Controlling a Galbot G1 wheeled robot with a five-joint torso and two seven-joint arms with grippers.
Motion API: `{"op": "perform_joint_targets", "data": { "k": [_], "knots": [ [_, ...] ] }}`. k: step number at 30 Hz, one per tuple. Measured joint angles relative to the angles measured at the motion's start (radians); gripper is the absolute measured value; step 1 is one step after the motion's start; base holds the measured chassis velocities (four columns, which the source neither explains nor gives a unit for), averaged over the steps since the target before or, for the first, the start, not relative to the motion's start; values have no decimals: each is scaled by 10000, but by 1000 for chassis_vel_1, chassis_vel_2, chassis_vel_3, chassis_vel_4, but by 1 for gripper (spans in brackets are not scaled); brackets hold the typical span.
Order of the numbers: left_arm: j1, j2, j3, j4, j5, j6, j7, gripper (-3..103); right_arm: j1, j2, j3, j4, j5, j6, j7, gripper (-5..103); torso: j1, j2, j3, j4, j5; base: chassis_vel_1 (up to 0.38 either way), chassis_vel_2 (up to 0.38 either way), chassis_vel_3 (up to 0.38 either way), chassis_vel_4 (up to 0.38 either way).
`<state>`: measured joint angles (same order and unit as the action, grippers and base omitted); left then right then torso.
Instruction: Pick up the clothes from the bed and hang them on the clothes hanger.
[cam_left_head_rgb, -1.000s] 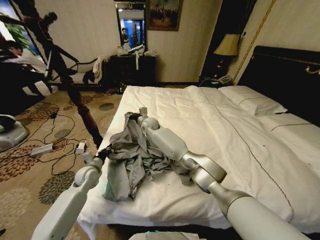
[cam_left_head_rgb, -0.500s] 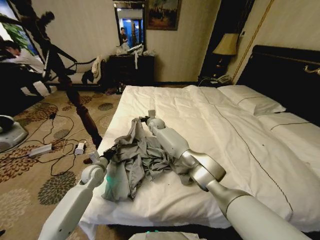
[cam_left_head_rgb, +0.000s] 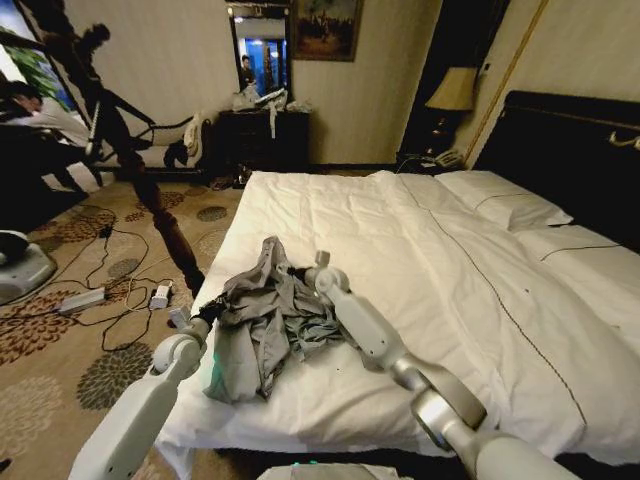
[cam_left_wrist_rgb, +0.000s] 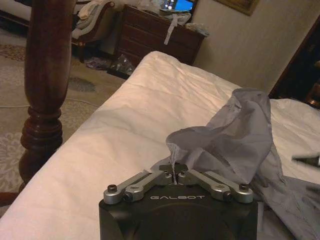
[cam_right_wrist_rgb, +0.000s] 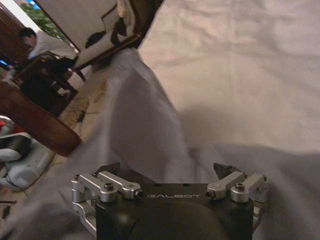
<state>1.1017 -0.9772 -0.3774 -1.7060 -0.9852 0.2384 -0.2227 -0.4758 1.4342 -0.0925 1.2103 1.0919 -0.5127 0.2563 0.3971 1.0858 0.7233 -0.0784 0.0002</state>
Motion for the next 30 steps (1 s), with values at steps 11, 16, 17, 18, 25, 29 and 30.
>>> {"op": "perform_joint_targets", "data": {
  "k": [11,16,17,18,25,29,30],
  "knots": [
    [38,30,4,66,24,2,-19,0,-187,366,603,-340,-388,137,-152,100,2,0,1,5,-1,0,0,0,0],
    [80,44,-29,67,22,-1,6,0,46,373,585,-196,-215,151,-110,100,1,1,0,6,-2,0,0,0,0],
    [80,44,-29,67,22,-1,6,0,46,373,585,-196,-215,151,-110,100,1,1,0,6,-2,0,0,0,0],
    [85,40,-31,63,22,-1,8,0,59,373,546,-198,-209,135,-112,100,1,0,1,5,-2,0,0,0,0],
    [87,40,-12,61,30,-8,9,0,-14,568,535,-556,-273,72,-219,102,2,0,1,5,-2,0,0,0,0],
    [90,39,12,74,43,-18,12,0,-54,597,530,-648,-256,-9,-253,99,2,0,1,5,-2,0,0,0,0],
    [95,38,14,74,45,-20,12,0,-55,597,511,-669,-241,-27,-258,98,2,0,1,5,-3,0,0,0,0]
  ]
}}
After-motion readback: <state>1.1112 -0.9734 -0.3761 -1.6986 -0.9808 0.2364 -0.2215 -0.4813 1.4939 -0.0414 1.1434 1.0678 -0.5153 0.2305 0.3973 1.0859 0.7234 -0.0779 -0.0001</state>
